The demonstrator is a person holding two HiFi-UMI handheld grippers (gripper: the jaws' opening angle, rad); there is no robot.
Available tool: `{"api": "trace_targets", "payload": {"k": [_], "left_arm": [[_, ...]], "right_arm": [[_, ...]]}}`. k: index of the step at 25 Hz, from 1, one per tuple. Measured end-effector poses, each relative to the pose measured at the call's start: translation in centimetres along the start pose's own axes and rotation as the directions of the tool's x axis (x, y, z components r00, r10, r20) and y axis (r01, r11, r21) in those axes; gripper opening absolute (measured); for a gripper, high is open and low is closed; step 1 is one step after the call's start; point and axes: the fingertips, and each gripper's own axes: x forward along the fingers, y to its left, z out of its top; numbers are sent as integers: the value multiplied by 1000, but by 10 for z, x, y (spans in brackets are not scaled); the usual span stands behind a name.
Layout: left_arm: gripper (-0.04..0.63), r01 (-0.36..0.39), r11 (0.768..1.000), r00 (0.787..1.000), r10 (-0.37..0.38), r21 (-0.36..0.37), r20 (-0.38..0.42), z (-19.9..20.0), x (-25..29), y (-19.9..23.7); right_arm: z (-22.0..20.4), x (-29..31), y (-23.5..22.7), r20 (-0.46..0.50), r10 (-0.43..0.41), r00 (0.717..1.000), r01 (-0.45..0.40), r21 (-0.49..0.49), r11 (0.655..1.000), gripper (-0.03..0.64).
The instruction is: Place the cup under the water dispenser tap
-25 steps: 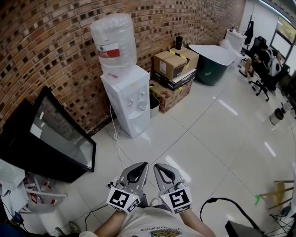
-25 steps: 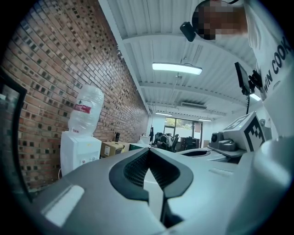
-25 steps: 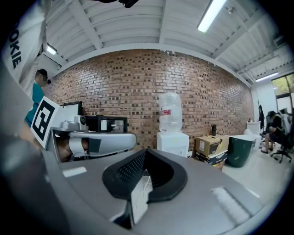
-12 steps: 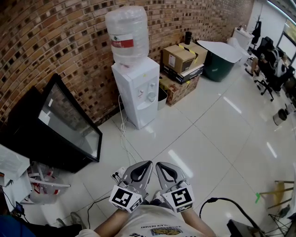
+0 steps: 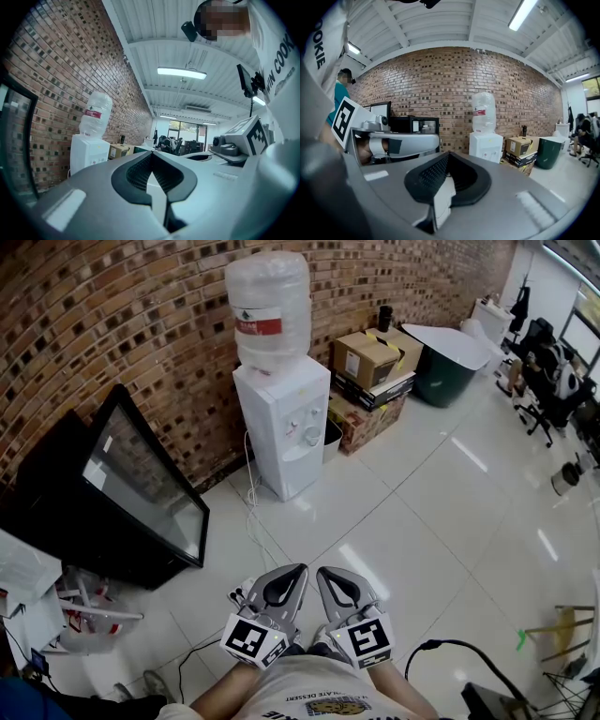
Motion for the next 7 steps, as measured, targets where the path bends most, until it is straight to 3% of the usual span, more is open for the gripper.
{"api": "trace_targets", "payload": {"k": [7], "left_arm": [[0,11,1000,1000,-11,4,7,-2,-4,1]], "right_arm": [[-3,1,5,-2,-4,1000,4,-3,1000,5]]}}
